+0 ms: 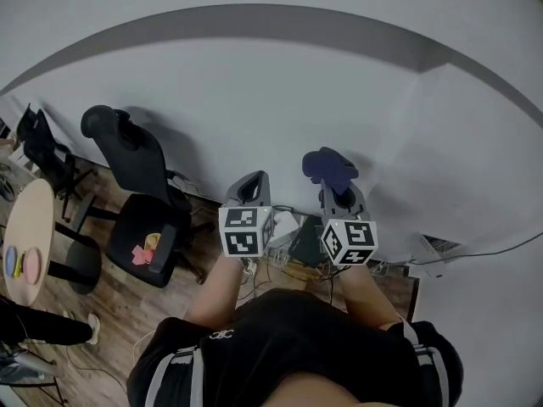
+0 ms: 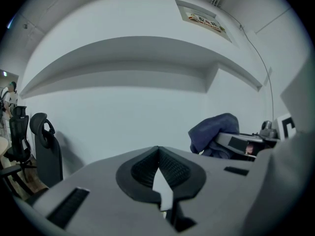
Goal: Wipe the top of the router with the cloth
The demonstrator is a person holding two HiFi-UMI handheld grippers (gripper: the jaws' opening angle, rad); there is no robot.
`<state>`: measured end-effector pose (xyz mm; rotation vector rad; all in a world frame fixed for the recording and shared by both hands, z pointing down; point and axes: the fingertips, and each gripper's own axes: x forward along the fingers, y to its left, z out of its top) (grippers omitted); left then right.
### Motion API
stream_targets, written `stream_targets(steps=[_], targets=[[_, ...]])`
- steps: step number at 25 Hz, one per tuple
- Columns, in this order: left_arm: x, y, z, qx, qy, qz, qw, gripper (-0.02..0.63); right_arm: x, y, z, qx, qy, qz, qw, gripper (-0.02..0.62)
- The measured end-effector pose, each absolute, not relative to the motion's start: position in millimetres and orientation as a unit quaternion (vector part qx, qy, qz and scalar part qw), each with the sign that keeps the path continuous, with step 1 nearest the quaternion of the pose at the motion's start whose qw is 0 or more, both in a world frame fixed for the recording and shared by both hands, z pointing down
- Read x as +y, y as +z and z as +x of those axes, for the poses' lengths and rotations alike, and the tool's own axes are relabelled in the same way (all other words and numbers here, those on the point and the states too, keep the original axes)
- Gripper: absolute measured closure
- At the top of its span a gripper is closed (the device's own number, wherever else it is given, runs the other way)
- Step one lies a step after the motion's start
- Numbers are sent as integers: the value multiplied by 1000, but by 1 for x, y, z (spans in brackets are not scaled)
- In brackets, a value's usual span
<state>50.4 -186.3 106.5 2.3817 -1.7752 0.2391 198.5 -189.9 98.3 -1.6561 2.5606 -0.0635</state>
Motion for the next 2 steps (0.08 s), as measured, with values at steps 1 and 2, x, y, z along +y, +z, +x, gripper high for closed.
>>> stream_targets(steps=[1,2], targets=[[-185,106,50,-593,81,797,82,595,-189,98,199,838,-21,-544,47,551],[-184,106,50,-593,82,797,83,595,-188,97,200,836,-21,-545,48,551]])
